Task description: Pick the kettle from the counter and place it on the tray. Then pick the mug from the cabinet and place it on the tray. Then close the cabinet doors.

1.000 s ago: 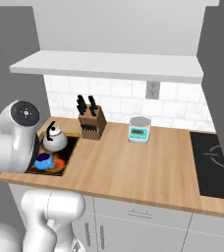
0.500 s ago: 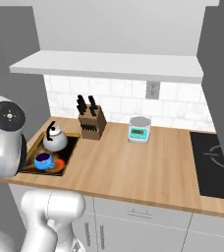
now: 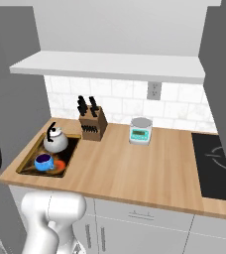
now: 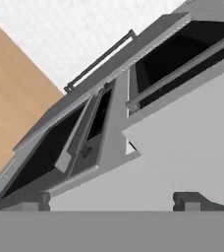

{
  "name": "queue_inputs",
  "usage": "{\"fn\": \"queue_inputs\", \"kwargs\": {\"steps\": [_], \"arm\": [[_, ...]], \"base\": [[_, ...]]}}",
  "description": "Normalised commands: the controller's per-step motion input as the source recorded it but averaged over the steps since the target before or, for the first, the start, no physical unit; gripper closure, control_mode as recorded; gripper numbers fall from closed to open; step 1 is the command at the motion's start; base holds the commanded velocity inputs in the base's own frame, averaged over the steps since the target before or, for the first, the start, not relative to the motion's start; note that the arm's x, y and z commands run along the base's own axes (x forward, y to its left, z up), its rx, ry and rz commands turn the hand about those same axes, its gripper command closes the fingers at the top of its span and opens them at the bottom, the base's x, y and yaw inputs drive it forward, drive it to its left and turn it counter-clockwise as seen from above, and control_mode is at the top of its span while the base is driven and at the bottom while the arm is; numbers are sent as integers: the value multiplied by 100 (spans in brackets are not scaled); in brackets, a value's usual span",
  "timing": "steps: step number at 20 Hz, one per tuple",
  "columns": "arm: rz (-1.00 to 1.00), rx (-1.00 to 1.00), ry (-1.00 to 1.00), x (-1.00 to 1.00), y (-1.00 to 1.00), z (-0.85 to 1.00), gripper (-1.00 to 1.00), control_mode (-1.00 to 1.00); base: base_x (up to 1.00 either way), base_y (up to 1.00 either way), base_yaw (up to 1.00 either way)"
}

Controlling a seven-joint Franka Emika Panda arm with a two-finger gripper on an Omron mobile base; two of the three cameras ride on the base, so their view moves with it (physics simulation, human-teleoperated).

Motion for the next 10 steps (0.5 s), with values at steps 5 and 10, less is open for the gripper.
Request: {"fn": "queue_inputs", "kwargs": {"steps": [5, 10], "arm": [[15, 0, -10, -38, 53, 29, -100, -100], [13, 0, -10, -29, 58, 32, -100, -100]], "base": [[0, 0, 0], [0, 0, 0]]}}
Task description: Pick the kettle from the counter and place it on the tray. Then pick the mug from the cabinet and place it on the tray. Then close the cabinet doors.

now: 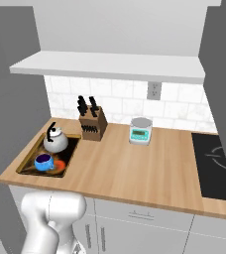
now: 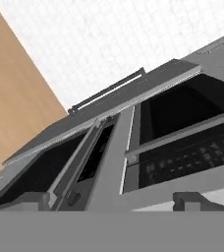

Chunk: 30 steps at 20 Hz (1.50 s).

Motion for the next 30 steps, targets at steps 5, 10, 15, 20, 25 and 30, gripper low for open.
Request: {"fn": "queue_inputs", "kwargs": {"steps": [5, 10, 15, 20, 25, 30], "arm": [[8, 0, -23, -33, 44, 36, -100, -100], [0, 0, -19, -14, 57, 21, -100, -100], [0, 0, -10, -1, 53, 15, -100, -100], [0, 0, -5, 25, 54, 16, -100, -100], [0, 0, 0, 52, 39, 5, -100, -100], [-7, 0, 0, 52, 16, -7, -100, -100]], "base": [[0, 0, 0], [0, 0, 0], [0, 0, 0], [0, 0, 0], [0, 0, 0], [0, 0, 0]]}}
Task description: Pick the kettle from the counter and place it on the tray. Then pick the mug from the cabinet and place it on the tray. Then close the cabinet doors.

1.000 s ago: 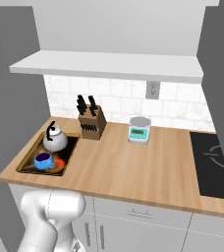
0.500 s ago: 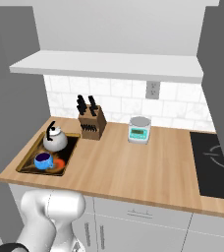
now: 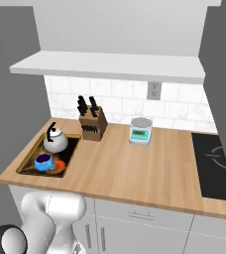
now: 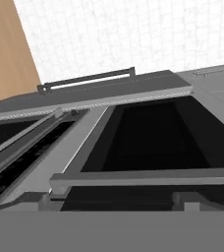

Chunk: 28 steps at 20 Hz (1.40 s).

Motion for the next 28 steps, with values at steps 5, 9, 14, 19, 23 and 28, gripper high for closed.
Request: {"fn": "queue_inputs", "kwargs": {"steps": [5, 9, 14, 19, 23, 28], "arm": [[-13, 0, 0, 63, 0, -13, -100, -100], [-13, 0, 0, 63, 0, -9, -100, -100], [-15, 0, 2, 45, -34, -2, -100, -100], [-20, 0, 8, 29, -76, 0, -100, -100], [-22, 0, 11, 32, -81, 0, -100, -100], [-23, 0, 13, 36, -79, 0, -100, -100]], "base": [[0, 0, 0], [0, 0, 0], [0, 0, 0], [0, 0, 0], [0, 0, 0], [0, 0, 0]]}}
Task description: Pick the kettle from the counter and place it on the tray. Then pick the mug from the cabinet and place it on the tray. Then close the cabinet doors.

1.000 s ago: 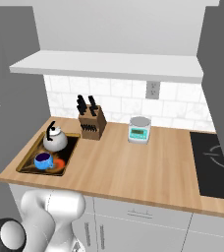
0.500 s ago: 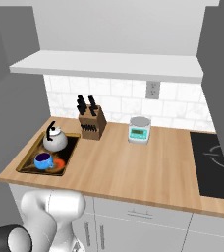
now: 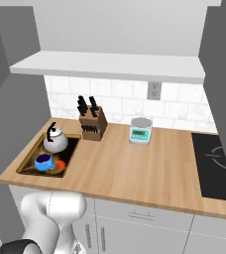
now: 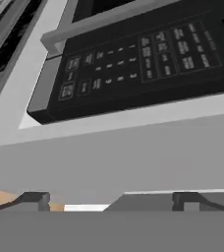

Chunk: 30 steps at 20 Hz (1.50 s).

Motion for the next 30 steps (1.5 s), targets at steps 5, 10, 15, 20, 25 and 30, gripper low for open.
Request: {"fn": "queue_inputs", "kwargs": {"steps": [5, 10, 15, 20, 25, 30], "arm": [[-20, 0, 13, 49, -73, 0, -100, -100], [-18, 0, 12, 63, -65, -1, -100, -100], [-18, -2, 16, 74, -52, -15, -100, -100], [-13, -1, 13, 85, -48, -21, -100, -100], [-13, -1, 9, 88, -47, -21, -100, -100], [-13, -2, 3, 93, -43, -22, -100, -100]], "base": [[0, 0, 0], [0, 0, 0], [0, 0, 0], [0, 0, 0], [0, 0, 0], [0, 0, 0]]}}
